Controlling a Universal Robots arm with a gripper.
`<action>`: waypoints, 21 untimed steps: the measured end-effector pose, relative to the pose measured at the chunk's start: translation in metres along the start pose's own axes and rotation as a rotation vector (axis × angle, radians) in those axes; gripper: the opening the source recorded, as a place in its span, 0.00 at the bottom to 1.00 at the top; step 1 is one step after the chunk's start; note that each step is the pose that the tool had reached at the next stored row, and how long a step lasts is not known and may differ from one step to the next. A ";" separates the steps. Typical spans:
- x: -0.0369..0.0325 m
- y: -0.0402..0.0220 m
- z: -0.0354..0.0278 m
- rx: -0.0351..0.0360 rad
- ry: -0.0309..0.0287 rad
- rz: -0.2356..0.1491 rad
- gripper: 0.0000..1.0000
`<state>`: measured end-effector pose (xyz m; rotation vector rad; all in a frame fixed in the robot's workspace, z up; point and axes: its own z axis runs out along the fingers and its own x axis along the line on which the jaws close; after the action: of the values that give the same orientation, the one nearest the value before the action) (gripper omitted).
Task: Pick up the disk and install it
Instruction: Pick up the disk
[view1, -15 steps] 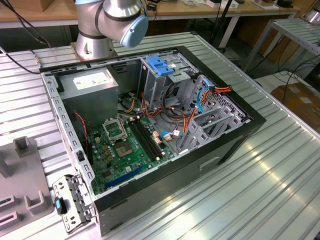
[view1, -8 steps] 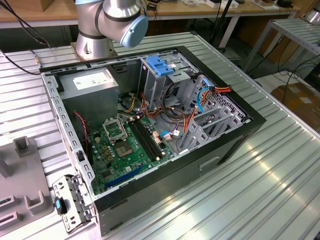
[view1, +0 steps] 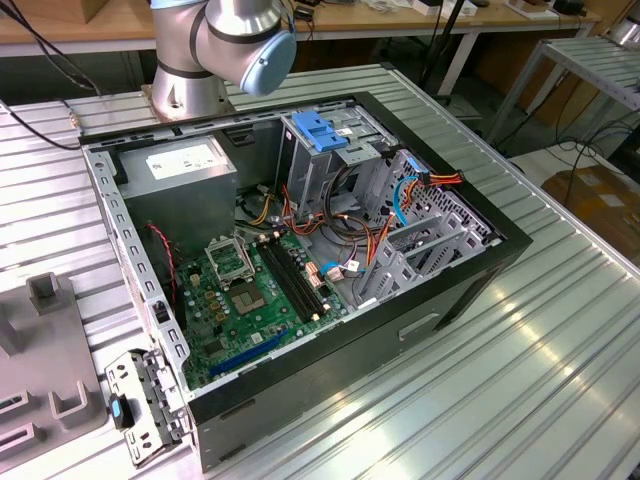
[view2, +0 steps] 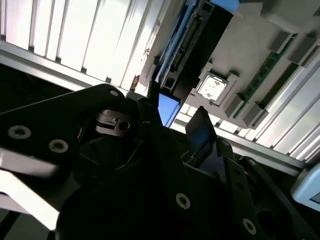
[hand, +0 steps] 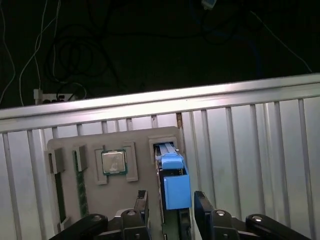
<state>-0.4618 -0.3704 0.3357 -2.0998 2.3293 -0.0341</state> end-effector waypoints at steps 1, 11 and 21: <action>-0.0017 0.0002 0.0006 -0.0001 -0.0001 -0.010 0.49; -0.0077 0.0047 0.0074 0.0003 -0.0006 -0.037 0.49; -0.0070 0.0120 0.0148 0.0028 0.0296 -0.065 0.49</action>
<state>-0.4728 -0.3624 0.3206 -2.1879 2.2750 -0.0692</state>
